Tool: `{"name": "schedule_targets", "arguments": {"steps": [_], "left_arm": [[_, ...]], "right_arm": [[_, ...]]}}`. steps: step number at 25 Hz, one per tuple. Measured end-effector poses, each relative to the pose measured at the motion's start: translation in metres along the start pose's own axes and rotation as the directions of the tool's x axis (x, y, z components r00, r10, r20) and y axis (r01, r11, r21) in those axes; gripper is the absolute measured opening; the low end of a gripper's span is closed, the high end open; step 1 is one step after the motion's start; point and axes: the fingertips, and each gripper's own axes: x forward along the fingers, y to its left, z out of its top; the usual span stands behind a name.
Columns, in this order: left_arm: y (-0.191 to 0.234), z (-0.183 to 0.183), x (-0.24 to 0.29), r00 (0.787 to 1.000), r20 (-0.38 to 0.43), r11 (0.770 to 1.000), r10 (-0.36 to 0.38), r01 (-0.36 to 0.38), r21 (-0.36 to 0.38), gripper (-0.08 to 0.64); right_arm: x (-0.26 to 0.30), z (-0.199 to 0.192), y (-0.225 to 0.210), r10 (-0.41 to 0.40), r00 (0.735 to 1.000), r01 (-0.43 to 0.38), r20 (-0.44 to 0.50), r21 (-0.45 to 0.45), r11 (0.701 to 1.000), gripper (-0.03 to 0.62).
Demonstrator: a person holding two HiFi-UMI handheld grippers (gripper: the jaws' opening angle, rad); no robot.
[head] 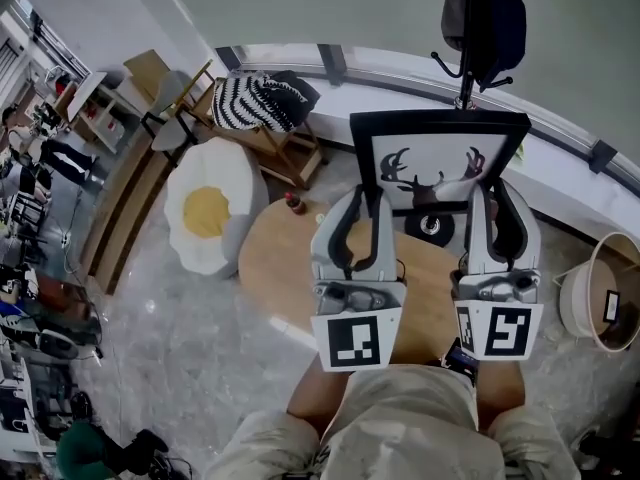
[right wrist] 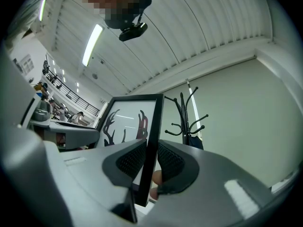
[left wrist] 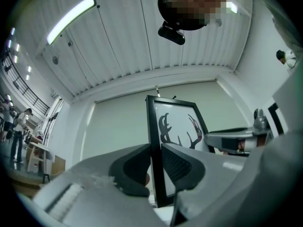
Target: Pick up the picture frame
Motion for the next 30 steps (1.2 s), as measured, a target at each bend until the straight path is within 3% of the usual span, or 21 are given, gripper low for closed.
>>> {"name": "schedule_targets", "arguments": {"steps": [30], "left_arm": [[-0.0009,-0.0032,0.0005,0.999,-0.040,1.000,-0.010,0.009,-0.020,0.081]], "right_arm": [[-0.0002,-0.0026,-0.0005,-0.006,0.999,0.006,-0.032,-0.008,1.000,0.075]]}}
